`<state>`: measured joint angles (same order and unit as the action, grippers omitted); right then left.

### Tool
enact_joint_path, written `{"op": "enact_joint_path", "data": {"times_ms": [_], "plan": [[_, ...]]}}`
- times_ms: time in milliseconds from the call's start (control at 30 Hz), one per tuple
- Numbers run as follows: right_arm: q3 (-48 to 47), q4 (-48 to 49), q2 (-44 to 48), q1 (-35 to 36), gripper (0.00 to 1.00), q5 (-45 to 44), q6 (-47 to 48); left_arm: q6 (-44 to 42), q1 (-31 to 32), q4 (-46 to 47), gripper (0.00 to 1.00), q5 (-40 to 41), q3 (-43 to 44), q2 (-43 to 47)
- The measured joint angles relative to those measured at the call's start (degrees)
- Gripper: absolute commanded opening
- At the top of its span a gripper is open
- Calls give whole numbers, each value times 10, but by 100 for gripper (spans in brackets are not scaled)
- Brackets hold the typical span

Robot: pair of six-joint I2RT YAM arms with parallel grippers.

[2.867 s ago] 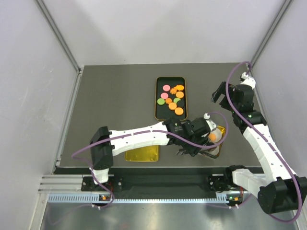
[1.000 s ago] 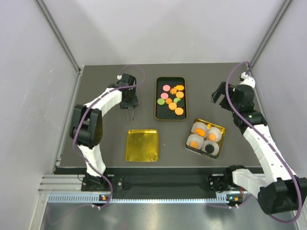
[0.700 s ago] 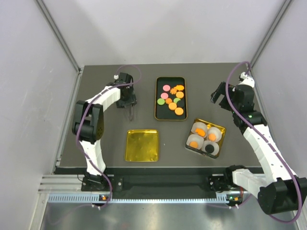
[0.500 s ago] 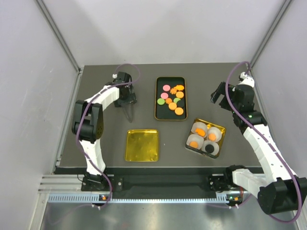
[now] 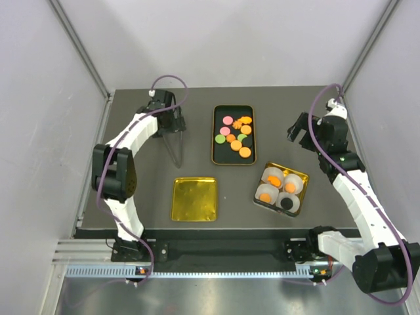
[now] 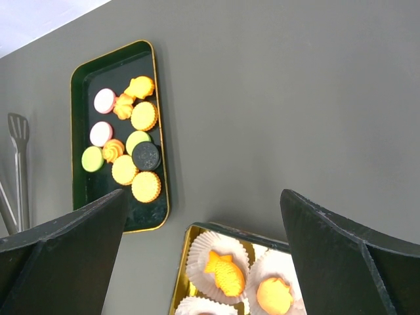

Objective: Pack the cookies

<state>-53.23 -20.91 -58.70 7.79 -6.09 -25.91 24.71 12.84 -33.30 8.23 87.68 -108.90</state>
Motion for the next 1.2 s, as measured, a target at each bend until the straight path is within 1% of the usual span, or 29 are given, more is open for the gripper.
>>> {"op": "enact_joint_path", "data": {"times_ms": [100, 233, 300, 367, 400, 500, 600, 667, 833, 967, 1200], "plan": [[0, 0, -1, 0, 100, 7, 3, 3, 0, 2, 88, -9, -40, 67], [4, 12, -1, 0, 99, 37, 9, 12, 1, 2, 85, -28, -125, 173], [8, 20, -1, 4, 95, 55, 12, 19, 3, 6, 84, -38, -165, 214], [8, 23, -5, 12, 94, 63, 14, 30, 6, 9, 82, -50, -212, 255], [8, 27, -10, 22, 94, 63, 15, 36, 8, 8, 82, -57, -234, 272], [7, 28, -29, 66, 94, 54, 19, 50, 16, 12, 74, -77, -290, 309], [7, 27, -49, 100, 94, 45, 24, 60, 27, 11, 69, -90, -325, 326], [6, 27, -59, 109, 94, 41, 24, 66, 33, 12, 67, -93, -348, 335], [6, 27, -70, 113, 94, 29, 24, 82, 41, 0, 66, -85, -393, 359], [2, 28, -75, 115, 94, 27, 24, 94, 41, -3, 63, -85, -407, 361], [2, 28, -75, 116, 95, 27, 24, 119, 41, 19, 60, -119, -447, 352]]}}
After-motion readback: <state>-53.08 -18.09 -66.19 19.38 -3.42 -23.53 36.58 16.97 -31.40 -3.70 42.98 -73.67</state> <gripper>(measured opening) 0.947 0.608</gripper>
